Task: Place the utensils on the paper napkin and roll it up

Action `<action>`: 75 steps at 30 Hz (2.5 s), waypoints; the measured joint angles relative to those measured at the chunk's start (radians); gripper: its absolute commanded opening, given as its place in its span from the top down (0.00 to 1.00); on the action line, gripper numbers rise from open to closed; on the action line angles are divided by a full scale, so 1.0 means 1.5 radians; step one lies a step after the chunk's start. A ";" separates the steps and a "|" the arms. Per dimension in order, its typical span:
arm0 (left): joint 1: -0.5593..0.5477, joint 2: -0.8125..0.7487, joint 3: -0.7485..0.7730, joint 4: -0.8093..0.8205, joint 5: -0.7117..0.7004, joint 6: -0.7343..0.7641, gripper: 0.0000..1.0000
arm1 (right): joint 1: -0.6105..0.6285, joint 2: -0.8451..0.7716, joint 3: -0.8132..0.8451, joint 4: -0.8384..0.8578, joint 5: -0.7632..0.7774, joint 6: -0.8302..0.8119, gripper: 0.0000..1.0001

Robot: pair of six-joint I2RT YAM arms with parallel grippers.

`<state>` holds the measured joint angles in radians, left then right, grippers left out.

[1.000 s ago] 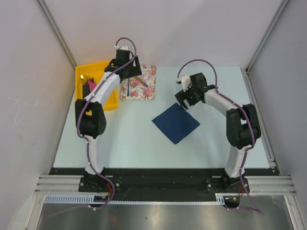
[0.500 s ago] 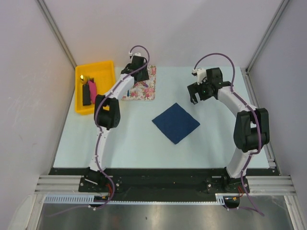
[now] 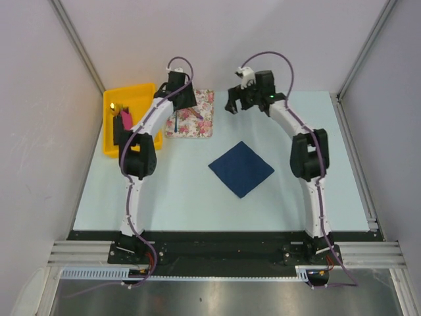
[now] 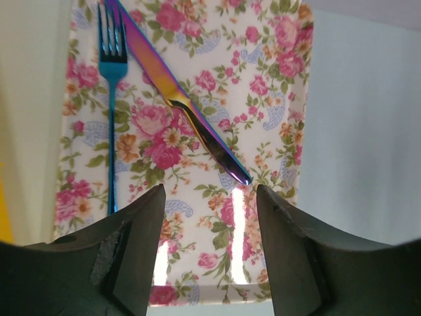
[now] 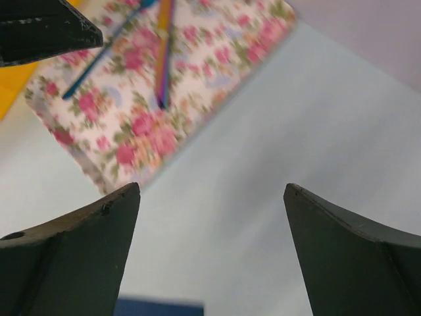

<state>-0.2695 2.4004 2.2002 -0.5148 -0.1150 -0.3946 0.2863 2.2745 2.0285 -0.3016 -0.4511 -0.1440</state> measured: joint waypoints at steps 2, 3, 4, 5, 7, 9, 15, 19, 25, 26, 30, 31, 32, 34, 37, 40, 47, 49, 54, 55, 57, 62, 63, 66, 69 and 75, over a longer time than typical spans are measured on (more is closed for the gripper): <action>0.011 -0.028 -0.009 -0.002 0.016 0.000 0.36 | 0.028 0.070 0.078 0.027 -0.012 0.013 0.09; 0.017 -0.043 -0.013 -0.004 0.023 0.000 0.36 | 0.041 0.099 0.108 0.038 -0.016 0.017 0.11; 0.023 -0.061 -0.019 -0.004 0.029 0.000 0.36 | 0.056 0.134 0.142 0.049 -0.020 0.021 0.16; 0.030 -0.078 -0.022 -0.005 0.035 0.000 0.36 | 0.070 0.163 0.172 0.059 -0.023 0.023 0.19; 0.042 -0.109 -0.029 -0.005 0.045 0.000 0.36 | 0.092 0.208 0.214 0.075 -0.023 0.022 0.28; 0.056 -0.142 -0.038 -0.006 0.051 0.001 0.35 | 0.116 0.245 0.238 0.093 -0.020 0.011 0.35; 0.088 -0.195 -0.052 -0.015 0.060 0.002 0.33 | 0.162 0.296 0.252 0.158 0.027 -0.030 0.45; 0.102 -0.202 -0.074 -0.024 0.067 0.002 0.32 | 0.170 0.334 0.288 0.196 0.063 -0.049 0.48; 0.112 -0.202 -0.093 -0.053 0.080 0.002 0.31 | 0.167 0.362 0.304 0.219 0.090 -0.062 0.59; 0.113 -0.202 -0.093 -0.054 0.081 0.002 0.30 | 0.166 0.366 0.313 0.216 0.092 -0.061 0.60; 0.116 -0.202 -0.093 -0.055 0.084 0.001 0.29 | 0.163 0.377 0.346 0.203 0.098 -0.036 0.71; 0.117 -0.202 -0.093 -0.057 0.085 0.001 0.29 | 0.161 0.377 0.351 0.203 0.101 -0.025 0.71; 0.118 -0.202 -0.093 -0.059 0.085 0.001 0.29 | 0.160 0.377 0.356 0.201 0.103 -0.011 0.70; 0.121 -0.202 -0.093 -0.061 0.085 0.001 0.28 | 0.158 0.377 0.364 0.192 0.104 0.014 0.70; 0.123 -0.202 -0.093 -0.063 0.089 -0.001 0.29 | 0.157 0.377 0.366 0.173 0.103 0.054 0.70; 0.124 -0.198 -0.091 -0.057 0.111 -0.004 0.36 | 0.152 0.377 0.360 0.166 0.100 0.086 0.71; 0.114 -0.064 0.014 0.034 0.205 -0.031 0.60 | 0.125 0.350 0.270 0.196 0.071 0.154 0.69; 0.107 -0.027 0.016 0.068 0.239 -0.046 0.62 | 0.114 0.327 0.246 0.195 0.063 0.172 0.66; 0.091 0.062 0.016 0.176 0.297 -0.105 0.60 | 0.088 0.274 0.221 0.194 0.036 0.213 0.58; 0.090 0.076 0.016 0.197 0.304 -0.118 0.60 | 0.082 0.258 0.215 0.193 0.028 0.223 0.57; 0.088 0.096 0.016 0.230 0.309 -0.137 0.60 | 0.073 0.233 0.205 0.194 0.017 0.237 0.53; 0.093 0.134 0.025 0.284 0.296 -0.163 0.63 | 0.051 0.176 0.196 0.193 -0.016 0.275 0.44; 0.095 0.140 0.027 0.287 0.290 -0.166 0.64 | 0.048 0.168 0.196 0.191 -0.023 0.280 0.42; 0.097 0.155 0.032 0.293 0.282 -0.174 0.66 | 0.040 0.151 0.195 0.182 -0.039 0.289 0.39; 0.099 0.167 0.032 0.294 0.275 -0.182 0.68 | 0.032 0.144 0.189 0.173 -0.051 0.293 0.39; 0.099 0.165 0.001 0.294 0.279 -0.209 0.79 | 0.020 0.142 0.177 0.150 -0.062 0.298 0.39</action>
<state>-0.1211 2.6476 2.2017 -0.0742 0.3038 -0.7086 0.3164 2.4882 2.2936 -0.0772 -0.5438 0.3031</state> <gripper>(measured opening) 0.272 0.609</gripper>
